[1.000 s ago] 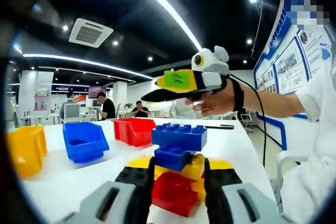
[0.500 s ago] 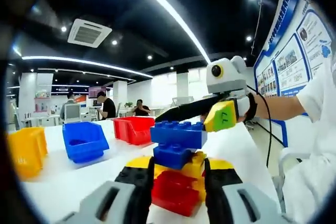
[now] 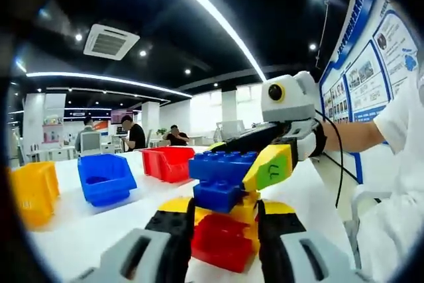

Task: Take apart the toy blocks one by one and place each separated block into its matching bin, sorting the blocks by their type until all the connected pieces are disassembled and separated into the correct bins

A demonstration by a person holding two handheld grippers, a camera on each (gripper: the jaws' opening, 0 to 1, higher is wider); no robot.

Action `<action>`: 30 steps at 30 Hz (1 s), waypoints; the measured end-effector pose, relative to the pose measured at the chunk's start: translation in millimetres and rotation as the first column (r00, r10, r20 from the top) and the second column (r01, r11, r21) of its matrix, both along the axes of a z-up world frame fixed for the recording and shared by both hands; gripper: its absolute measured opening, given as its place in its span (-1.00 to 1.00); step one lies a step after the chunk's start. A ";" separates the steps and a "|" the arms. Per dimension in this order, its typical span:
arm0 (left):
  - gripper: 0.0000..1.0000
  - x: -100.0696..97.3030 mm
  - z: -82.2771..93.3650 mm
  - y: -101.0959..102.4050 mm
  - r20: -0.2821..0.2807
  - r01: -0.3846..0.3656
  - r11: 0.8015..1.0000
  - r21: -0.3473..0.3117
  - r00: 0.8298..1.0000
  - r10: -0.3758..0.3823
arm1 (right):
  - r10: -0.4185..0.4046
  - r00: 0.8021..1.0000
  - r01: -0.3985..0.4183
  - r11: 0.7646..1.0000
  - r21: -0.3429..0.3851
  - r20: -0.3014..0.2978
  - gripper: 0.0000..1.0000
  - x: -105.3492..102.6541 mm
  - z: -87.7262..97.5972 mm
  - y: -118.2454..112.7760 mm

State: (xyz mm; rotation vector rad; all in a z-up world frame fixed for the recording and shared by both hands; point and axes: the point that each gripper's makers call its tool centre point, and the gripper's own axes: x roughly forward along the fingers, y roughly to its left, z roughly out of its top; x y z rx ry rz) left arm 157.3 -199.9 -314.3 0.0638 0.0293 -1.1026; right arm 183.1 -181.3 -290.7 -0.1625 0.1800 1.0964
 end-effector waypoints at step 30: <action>-0.06 5.8 -5.9 -5.6 0.015 0.019 0.999 0.046 1.000 -0.020 | -0.013 0.994 0.024 0.995 0.096 -0.105 -0.02 -0.9 15.6 1.4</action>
